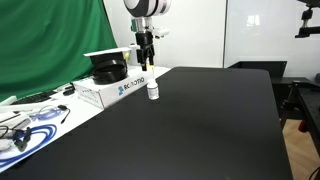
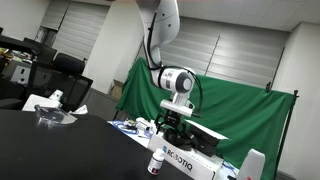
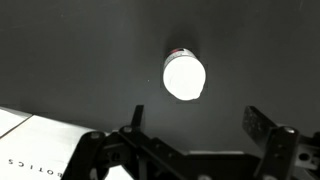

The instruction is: Move the white bottle forward.

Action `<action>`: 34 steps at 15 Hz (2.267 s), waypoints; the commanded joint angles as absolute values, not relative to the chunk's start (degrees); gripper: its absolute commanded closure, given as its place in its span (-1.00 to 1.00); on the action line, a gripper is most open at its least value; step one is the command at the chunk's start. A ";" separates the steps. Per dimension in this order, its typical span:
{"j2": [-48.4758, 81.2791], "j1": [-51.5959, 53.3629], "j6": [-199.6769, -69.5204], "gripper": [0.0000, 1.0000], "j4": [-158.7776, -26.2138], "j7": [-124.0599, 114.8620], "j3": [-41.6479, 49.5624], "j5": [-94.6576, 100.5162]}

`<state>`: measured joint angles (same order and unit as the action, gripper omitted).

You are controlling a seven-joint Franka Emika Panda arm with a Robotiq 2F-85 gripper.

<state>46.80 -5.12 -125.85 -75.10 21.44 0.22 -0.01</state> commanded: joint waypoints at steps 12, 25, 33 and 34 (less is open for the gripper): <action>51.79 -6.13 -127.96 -1.00 -72.74 21.41 -1.24 0.65; 54.13 -6.29 -130.36 -0.49 -72.32 21.30 -0.91 1.26; 52.94 -6.46 -128.81 0.62 -71.71 19.22 0.11 1.23; 52.57 -6.64 -128.46 0.62 -71.71 18.96 0.20 1.08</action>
